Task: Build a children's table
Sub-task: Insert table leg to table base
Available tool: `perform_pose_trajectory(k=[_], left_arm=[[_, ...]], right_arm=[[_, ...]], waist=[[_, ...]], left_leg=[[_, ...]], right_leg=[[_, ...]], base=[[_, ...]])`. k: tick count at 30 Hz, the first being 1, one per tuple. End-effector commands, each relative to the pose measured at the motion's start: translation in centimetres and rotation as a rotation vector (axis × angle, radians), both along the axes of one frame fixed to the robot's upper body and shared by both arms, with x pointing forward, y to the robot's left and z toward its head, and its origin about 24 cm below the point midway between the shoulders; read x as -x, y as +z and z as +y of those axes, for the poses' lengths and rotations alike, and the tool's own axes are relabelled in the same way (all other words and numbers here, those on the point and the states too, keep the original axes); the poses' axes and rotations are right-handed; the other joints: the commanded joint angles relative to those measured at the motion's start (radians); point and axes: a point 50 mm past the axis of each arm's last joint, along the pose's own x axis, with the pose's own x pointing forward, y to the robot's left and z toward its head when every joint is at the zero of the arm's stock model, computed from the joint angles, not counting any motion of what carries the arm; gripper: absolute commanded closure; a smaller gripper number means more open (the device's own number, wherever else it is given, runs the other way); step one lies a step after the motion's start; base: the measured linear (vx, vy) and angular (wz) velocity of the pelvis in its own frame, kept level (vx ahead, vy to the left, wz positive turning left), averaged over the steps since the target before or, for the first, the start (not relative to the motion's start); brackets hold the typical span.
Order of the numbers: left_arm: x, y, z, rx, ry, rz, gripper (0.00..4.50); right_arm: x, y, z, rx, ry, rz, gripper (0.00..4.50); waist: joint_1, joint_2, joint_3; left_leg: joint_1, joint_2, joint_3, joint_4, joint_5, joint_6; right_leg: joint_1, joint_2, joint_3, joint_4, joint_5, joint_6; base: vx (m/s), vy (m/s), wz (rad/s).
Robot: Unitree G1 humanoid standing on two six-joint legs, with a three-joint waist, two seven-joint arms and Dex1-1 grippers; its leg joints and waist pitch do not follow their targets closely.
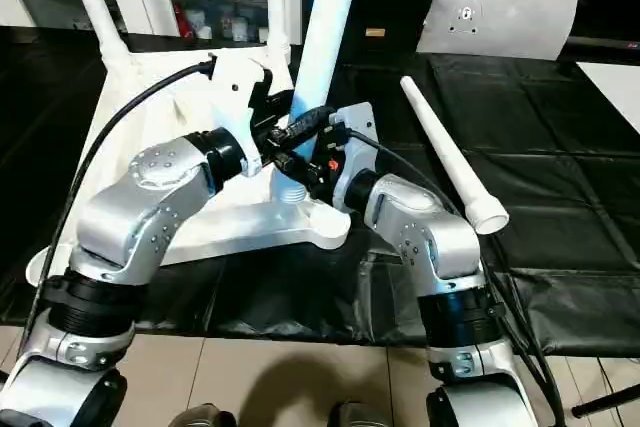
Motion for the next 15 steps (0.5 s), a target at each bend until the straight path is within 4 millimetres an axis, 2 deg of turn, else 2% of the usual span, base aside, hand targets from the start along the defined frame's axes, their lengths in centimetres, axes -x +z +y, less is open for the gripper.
perform_pose_trajectory(k=[1, 2, 3, 6, 7, 8, 10, 11, 12, 15], left_arm=[[0.6, 1.4, -0.3, 0.040, -0.046, -0.044, 1.74], [0.5, 1.5, -0.2, 0.046, -0.045, -0.045, 1.74], [0.5, 1.6, -0.2, 0.055, -0.043, -0.043, 1.47], [0.4, 1.8, 0.0, 0.076, -0.037, -0.043, 1.44], [0.3, 1.8, 0.1, 0.083, -0.037, -0.042, 1.16], [0.3, 1.9, 0.1, 0.087, -0.038, -0.041, 1.06], [0.3, 1.9, 0.2, 0.101, -0.033, -0.039, 1.03], [0.3, 2.1, 0.3, 0.122, -0.030, -0.035, 0.99], [0.3, 2.2, 0.4, 0.143, -0.029, -0.031, 0.71], [0.2, 2.8, 0.7, 0.265, -0.033, -0.010, 0.59]], right_arm=[[-0.5, 0.1, -0.6, -0.001, -0.037, -0.001, 2.54], [-0.5, 0.1, -0.6, 0.000, -0.036, -0.005, 2.54], [-0.5, 0.1, -0.7, 0.000, -0.042, -0.001, 2.55], [-0.4, 0.2, -0.7, -0.013, -0.035, 0.005, 2.56], [-0.3, 0.2, -0.7, -0.016, -0.029, 0.001, 2.56], [-0.3, 0.3, -0.7, -0.017, -0.026, -0.002, 2.56], [-0.2, 0.4, -0.5, -0.024, -0.009, -0.015, 2.56], [-0.2, 0.5, -0.4, -0.025, -0.015, -0.029, 2.56], [-0.2, 0.6, -0.4, -0.022, -0.023, -0.037, 2.56], [-0.4, 0.5, -0.4, -0.013, -0.056, -0.032, 2.56]], waist=[[0.001, -0.007, -0.093], [0.002, -0.007, -0.093], [0.001, -0.009, -0.092], [0.001, -0.008, -0.092], [0.001, -0.009, -0.092], [0.001, -0.009, -0.091], [0.001, -0.009, -0.092], [0.001, -0.010, -0.092], [0.001, -0.010, -0.092], [0.000, -0.010, -0.092]], left_leg=[[0.010, 0.024, -0.003, -0.071, -0.152, 0.002], [0.009, 0.025, -0.003, -0.071, -0.150, 0.003], [0.010, 0.025, -0.003, -0.071, -0.153, 0.004], [0.011, 0.022, -0.002, -0.070, -0.162, 0.003], [0.009, 0.023, -0.002, -0.070, -0.161, 0.003], [0.010, 0.023, -0.003, -0.071, -0.163, 0.003], [0.009, 0.023, -0.003, -0.071, -0.160, 0.005], [0.008, 0.024, -0.003, -0.071, -0.152, 0.006], [0.008, 0.024, -0.003, -0.071, -0.152, 0.006], [0.008, 0.021, 0.000, -0.068, -0.154, 0.004]], right_leg=[[0.066, -0.051, 0.026, -0.073, -0.295, -0.163], [0.067, -0.052, 0.026, -0.071, -0.284, -0.167], [0.067, -0.051, 0.026, -0.073, -0.287, -0.167], [0.067, -0.051, 0.025, -0.075, -0.316, -0.158], [0.067, -0.051, 0.026, -0.076, -0.317, -0.156], [0.066, -0.050, 0.025, -0.076, -0.322, -0.152], [0.067, -0.051, 0.025, -0.075, -0.314, -0.154], [0.068, -0.051, 0.026, -0.074, -0.303, -0.156], [0.068, -0.051, 0.026, -0.074, -0.303, -0.156], [0.067, -0.051, 0.025, -0.075, -0.310, -0.166]], base=[[0.000, 0.000, 0.00], [0.000, 0.000, 0.00], [0.000, 0.000, 0.00], [0.000, 0.000, 0.00], [0.000, 0.000, 0.00], [0.000, 0.000, 0.00], [0.000, 0.000, 0.00], [0.000, 0.000, 0.00], [0.000, 0.000, 0.00], [0.000, 0.000, 0.00]])
